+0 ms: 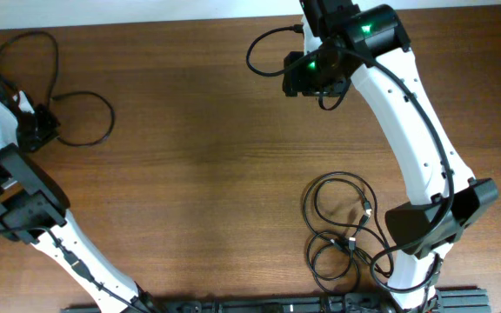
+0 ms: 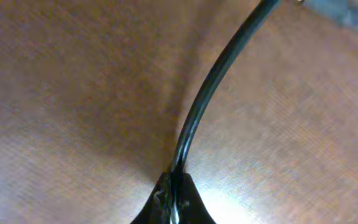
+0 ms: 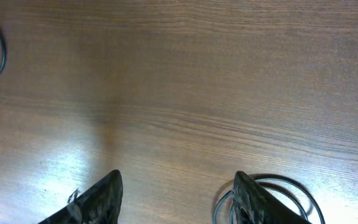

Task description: Untangle cables

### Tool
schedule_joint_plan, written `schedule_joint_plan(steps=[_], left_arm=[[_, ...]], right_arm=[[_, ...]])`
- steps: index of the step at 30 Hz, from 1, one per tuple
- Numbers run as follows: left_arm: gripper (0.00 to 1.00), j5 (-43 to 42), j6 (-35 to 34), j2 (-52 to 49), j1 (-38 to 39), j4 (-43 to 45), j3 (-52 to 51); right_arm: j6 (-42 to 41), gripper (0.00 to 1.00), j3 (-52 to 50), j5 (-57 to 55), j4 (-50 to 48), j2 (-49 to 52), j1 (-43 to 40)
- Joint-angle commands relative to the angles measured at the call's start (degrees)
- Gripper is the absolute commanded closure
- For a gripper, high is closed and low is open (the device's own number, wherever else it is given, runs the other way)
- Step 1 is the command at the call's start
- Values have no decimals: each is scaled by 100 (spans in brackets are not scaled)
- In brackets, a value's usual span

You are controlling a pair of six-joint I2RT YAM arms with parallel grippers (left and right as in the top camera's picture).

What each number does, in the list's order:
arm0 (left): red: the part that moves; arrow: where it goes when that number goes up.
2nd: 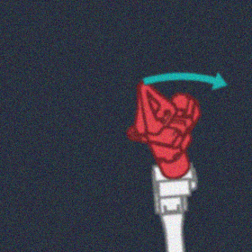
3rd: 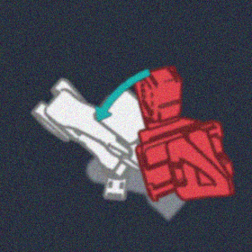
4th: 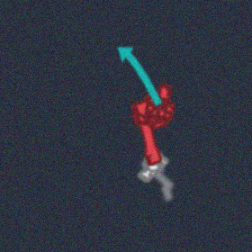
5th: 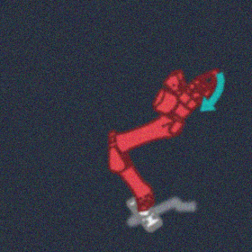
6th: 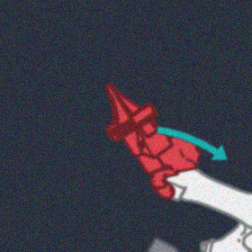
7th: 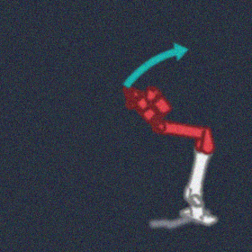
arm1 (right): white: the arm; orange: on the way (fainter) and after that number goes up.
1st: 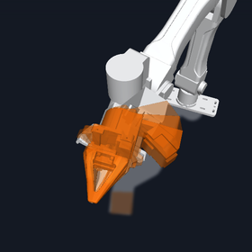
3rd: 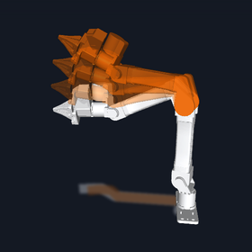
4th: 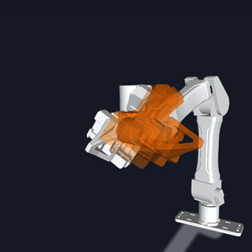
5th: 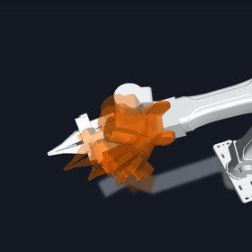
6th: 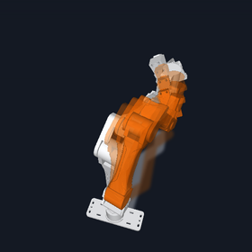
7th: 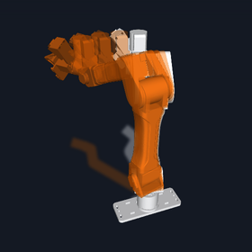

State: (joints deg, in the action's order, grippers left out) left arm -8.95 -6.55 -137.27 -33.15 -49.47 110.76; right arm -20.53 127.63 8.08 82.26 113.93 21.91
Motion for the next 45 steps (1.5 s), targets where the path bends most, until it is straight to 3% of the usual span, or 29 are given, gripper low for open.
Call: schedule_joint_plan(steps=[1,5,8,10,11,12,13,16,19,20,22,26,29,31,34,35,41,45], left_arm=[[100,-435,-1231,-472,402,422,-122],[100,-1294,-3071,-544,1132,1832,-122],[100,-1818,-3230,-542,1591,3449,4],[95,-1895,-3244,-518,1550,3209,483],[87,-1891,-3241,-461,1499,2935,758],[78,-1843,-3226,-326,1419,2479,1069],[73,-1731,-3215,-164,1342,2188,1220],[46,-365,-2730,706,1209,1126,1294],[21,-20,-2551,1722,1252,138,1294],[1,-70,-2553,2090,1340,-203,1296],[1,-723,-2553,2848,1681,-1049,1296],[2,-911,-2544,3508,2682,-2417,1294],[1,-863,-1939,3364,3563,-3390,1261],[1,-693,-1943,3311,3836,-3748,1261],[1,570,-1945,3300,4172,-4113,1169],[1,645,-1947,3296,4216,-4100,1073],[1,492,-1945,2920,4227,-3460,229],[2,-505,-1856,2514,4704,-3495,177]], right_arm=[[55,45,-9,46,-13,-20,59],[55,45,-9,55,50,-20,59],[57,45,-9,52,223,-20,59],[57,45,-9,52,243,-20,59],[57,44,-9,50,243,-20,59],[57,34,-9,50,243,-20,59],[57,29,-9,50,243,-20,59],[57,23,-9,50,291,-20,59],[57,26,-9,50,544,-22,46],[55,26,-7,52,544,-42,-13],[57,0,-9,-122,544,-42,-350],[57,1,-9,-122,933,-31,-2090],[59,1,-26,-94,1508,-31,-3246],[262,1,-173,39,1508,-31,-3362],[271,1,-850,164,1482,-31,-3220],[273,1,-1051,249,1508,-31,-3182],[509,1,-2214,11,1331,-31,-2811],[509,1,-2284,354,1329,-302,-2712]])
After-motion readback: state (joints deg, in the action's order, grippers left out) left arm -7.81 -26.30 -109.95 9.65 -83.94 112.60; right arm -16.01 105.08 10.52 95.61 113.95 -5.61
